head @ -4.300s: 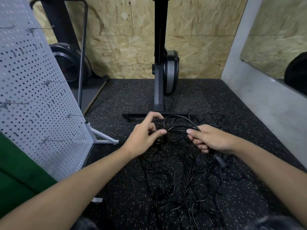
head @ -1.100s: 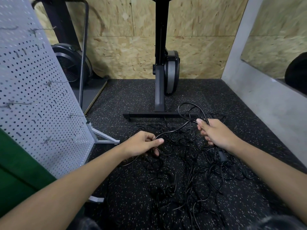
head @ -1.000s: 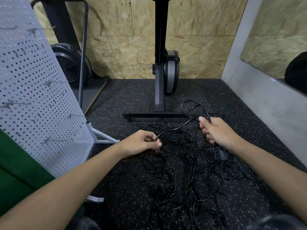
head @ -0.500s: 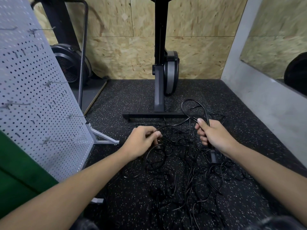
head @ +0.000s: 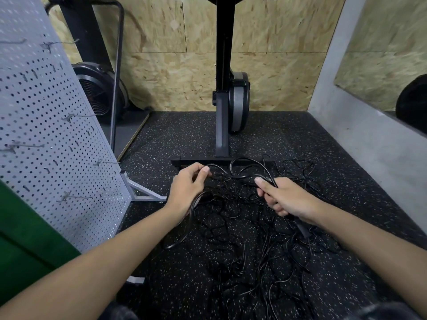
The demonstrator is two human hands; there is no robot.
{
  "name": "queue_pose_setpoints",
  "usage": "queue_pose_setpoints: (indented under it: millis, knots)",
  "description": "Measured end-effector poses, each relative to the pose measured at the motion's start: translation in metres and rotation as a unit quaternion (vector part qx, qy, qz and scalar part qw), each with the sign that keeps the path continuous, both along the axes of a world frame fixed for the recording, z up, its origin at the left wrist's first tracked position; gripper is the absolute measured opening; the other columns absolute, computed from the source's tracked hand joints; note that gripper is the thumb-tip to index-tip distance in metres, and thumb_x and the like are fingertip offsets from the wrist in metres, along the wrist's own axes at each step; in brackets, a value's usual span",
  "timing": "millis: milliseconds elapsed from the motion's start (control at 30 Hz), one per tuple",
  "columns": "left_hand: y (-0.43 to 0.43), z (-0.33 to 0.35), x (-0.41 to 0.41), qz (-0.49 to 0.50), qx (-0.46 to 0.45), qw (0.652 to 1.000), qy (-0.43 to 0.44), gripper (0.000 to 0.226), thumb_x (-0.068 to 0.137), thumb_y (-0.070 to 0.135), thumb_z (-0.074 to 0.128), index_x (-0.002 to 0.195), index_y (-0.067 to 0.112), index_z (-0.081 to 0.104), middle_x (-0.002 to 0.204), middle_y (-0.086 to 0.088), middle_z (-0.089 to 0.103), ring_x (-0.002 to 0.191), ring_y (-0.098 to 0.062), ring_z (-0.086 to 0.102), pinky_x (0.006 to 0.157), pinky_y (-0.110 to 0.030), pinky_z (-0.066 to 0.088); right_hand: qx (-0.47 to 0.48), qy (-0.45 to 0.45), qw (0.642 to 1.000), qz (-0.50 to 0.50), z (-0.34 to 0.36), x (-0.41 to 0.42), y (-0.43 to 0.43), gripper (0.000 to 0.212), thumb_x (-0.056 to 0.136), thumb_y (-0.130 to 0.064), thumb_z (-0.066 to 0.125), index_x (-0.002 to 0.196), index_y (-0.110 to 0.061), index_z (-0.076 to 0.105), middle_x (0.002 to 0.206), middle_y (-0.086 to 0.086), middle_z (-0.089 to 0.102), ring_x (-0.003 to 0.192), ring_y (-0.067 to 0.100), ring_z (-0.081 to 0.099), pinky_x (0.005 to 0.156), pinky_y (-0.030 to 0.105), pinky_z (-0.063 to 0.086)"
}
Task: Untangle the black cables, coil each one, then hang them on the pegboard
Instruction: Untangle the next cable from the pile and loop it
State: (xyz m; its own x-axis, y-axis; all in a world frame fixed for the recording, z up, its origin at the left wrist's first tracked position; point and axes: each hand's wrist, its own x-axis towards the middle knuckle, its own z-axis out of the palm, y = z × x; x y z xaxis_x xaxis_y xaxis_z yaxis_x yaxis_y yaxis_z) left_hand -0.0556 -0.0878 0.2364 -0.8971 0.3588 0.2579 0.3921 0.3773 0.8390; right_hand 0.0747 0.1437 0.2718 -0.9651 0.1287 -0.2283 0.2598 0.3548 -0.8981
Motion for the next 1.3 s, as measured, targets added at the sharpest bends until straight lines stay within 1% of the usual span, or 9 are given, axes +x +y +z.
queue_pose_setpoints:
  millis: [100, 233, 433, 633, 767, 900, 1000, 1167, 1300]
  knots:
    - [-0.007, -0.002, -0.005, -0.024, -0.011, 1.0, 0.011, 0.024, 0.106, 0.039, 0.057, 0.09, 0.025, 0.068, 0.079, 0.002, 0.071, 0.075, -0.018, 0.065, 0.069, -0.031, 0.045, -0.084, 0.006, 0.996, 0.035, 0.006, 0.002, 0.002, 0.049, 0.103, -0.053, 0.048, 0.102, -0.006, 0.062, 0.059, -0.007, 0.033, 0.048, 0.009, 0.027, 0.04, 0.02, 0.026]
    - [-0.02, 0.004, -0.006, -0.13, -0.05, 0.988, -0.067, 0.032, 0.101, 0.045, 0.065, 0.078, 0.023, 0.066, 0.066, 0.006, 0.064, 0.062, -0.007, 0.055, 0.067, -0.032, 0.043, -0.162, 0.08, 0.982, -0.059, 0.013, -0.003, 0.019, 0.039, 0.104, -0.046, 0.052, 0.094, -0.008, 0.055, 0.062, -0.004, 0.026, 0.045, 0.009, 0.023, 0.038, 0.02, 0.022]
    - [-0.024, 0.004, -0.013, -0.283, -0.118, 0.943, -0.126, 0.019, 0.09, 0.009, 0.081, 0.106, 0.013, 0.072, 0.081, 0.003, 0.052, 0.078, -0.005, 0.053, 0.081, -0.016, 0.045, -0.113, 0.105, 0.98, -0.125, 0.008, -0.003, 0.034, 0.037, 0.104, -0.046, 0.055, 0.089, -0.012, 0.057, 0.058, -0.006, 0.03, 0.044, 0.007, 0.025, 0.038, 0.02, 0.023]
    - [-0.022, 0.002, -0.017, -0.25, -0.231, 0.935, -0.095, 0.025, 0.089, 0.006, 0.08, 0.08, 0.022, 0.062, 0.065, 0.018, 0.059, 0.062, 0.002, 0.05, 0.065, -0.018, 0.043, -0.097, 0.114, 0.978, -0.145, 0.015, -0.002, 0.036, 0.035, 0.106, -0.041, 0.056, 0.087, -0.011, 0.059, 0.055, -0.008, 0.034, 0.042, 0.006, 0.026, 0.036, 0.018, 0.023]
    - [-0.026, -0.003, -0.02, -0.232, -0.225, 0.936, -0.138, 0.023, 0.091, -0.001, 0.074, 0.083, 0.017, 0.064, 0.085, -0.001, 0.068, 0.078, -0.012, 0.064, 0.082, -0.041, 0.06, -0.092, 0.115, 0.978, -0.147, 0.02, -0.001, 0.036, 0.035, 0.106, -0.039, 0.055, 0.086, -0.011, 0.058, 0.054, -0.008, 0.034, 0.041, 0.006, 0.026, 0.036, 0.018, 0.023]
    - [-0.025, -0.005, -0.015, -0.198, -0.192, 0.941, -0.198, 0.016, 0.089, -0.006, 0.076, 0.089, 0.008, 0.07, 0.088, -0.008, 0.073, 0.075, -0.011, 0.071, 0.076, -0.033, 0.064, -0.085, 0.118, 0.979, -0.145, 0.018, -0.002, 0.035, 0.036, 0.106, -0.041, 0.055, 0.085, -0.012, 0.059, 0.055, -0.007, 0.035, 0.042, 0.007, 0.027, 0.037, 0.019, 0.023]
    - [-0.029, -0.007, -0.016, -0.152, -0.201, 0.954, -0.166, 0.016, 0.075, 0.01, 0.093, 0.083, 0.016, 0.08, 0.086, -0.01, 0.079, 0.078, -0.015, 0.069, 0.082, -0.036, 0.06, -0.06, 0.106, 0.983, -0.139, 0.012, -0.001, 0.032, 0.037, 0.107, -0.042, 0.054, 0.086, -0.012, 0.058, 0.056, -0.006, 0.036, 0.043, 0.008, 0.028, 0.037, 0.019, 0.025]
    - [-0.03, 0.001, -0.008, -0.111, -0.158, 0.977, -0.09, 0.017, 0.083, 0.036, 0.086, 0.078, 0.021, 0.08, 0.06, 0.011, 0.07, 0.051, 0.004, 0.057, 0.053, -0.011, 0.041, 0.123, 0.105, 0.978, -0.13, 0.007, -0.001, 0.03, 0.044, 0.107, -0.048, 0.049, 0.079, -0.016, 0.06, 0.052, -0.008, 0.047, 0.046, 0.01, 0.041, 0.052, 0.027, 0.034]
    - [-0.03, 0.006, -0.005, -0.099, -0.107, 0.989, -0.028, 0.032, 0.097, 0.052, 0.066, 0.083, 0.028, 0.081, 0.056, 0.003, 0.053, 0.052, -0.009, 0.045, 0.055, -0.026, 0.037, 0.245, 0.097, 0.954, -0.146, 0.005, 0.001, 0.034, 0.049, 0.107, -0.051, 0.043, 0.079, -0.016, 0.063, 0.062, 0.001, 0.058, 0.058, 0.019, 0.053, 0.063, 0.033, 0.042]
